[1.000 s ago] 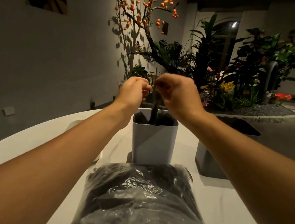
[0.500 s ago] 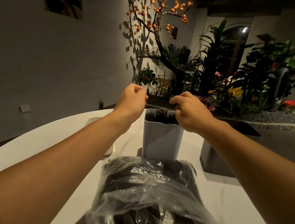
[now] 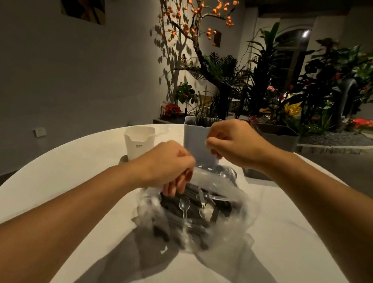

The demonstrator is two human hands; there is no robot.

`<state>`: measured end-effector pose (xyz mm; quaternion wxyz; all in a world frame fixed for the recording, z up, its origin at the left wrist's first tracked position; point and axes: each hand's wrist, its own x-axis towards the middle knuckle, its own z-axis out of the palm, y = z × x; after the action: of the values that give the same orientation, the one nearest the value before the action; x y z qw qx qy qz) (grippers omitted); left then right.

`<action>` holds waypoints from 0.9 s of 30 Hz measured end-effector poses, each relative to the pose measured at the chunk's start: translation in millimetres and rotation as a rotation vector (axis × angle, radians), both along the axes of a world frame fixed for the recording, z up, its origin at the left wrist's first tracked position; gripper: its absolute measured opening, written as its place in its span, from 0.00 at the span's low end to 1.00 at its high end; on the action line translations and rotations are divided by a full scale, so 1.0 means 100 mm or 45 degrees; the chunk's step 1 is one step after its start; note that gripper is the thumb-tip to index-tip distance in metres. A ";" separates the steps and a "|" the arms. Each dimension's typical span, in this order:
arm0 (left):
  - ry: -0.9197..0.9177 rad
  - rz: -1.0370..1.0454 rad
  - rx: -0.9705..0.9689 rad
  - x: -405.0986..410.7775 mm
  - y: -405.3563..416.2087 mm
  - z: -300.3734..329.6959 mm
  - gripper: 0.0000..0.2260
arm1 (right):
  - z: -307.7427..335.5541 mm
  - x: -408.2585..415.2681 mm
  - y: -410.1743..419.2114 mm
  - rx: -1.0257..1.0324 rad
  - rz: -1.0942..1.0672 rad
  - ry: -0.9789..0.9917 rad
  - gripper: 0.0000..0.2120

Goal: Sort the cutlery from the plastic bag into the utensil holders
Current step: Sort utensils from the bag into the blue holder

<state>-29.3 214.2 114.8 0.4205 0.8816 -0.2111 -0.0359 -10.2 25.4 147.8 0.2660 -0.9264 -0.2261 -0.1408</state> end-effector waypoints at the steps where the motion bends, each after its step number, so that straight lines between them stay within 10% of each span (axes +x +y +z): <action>1: -0.004 0.007 0.128 -0.04 0.04 -0.09 0.14 | -0.05 -0.09 0.03 0.039 0.071 0.139 0.10; 5: -0.347 0.128 0.564 -0.01 0.20 -0.48 0.07 | -0.38 -0.23 0.09 0.046 0.125 0.855 0.12; 9: -0.645 0.301 0.579 0.03 0.23 -0.70 0.35 | -0.73 -0.10 -0.01 -0.830 -0.258 0.216 0.10; 12: -0.692 0.213 0.649 0.15 0.18 -0.74 0.48 | -0.92 -0.05 0.01 -0.775 -0.262 -0.047 0.12; 18: -0.729 0.305 0.164 0.19 0.05 -0.89 0.34 | -1.08 -0.11 0.41 -0.351 0.305 0.299 0.15; 22: -0.645 0.261 0.314 0.20 0.13 -1.05 0.33 | -1.18 -0.06 0.29 -0.797 -0.078 -0.010 0.18; 27: -0.729 0.319 0.139 0.15 0.05 -1.04 0.28 | -1.25 -0.08 0.24 -0.650 -0.306 -0.159 0.26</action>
<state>-14.5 219.6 10.9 0.2973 0.8963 -0.2084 0.2547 -18.6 49.7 23.1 -0.0088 -0.9731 -0.1587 -0.1665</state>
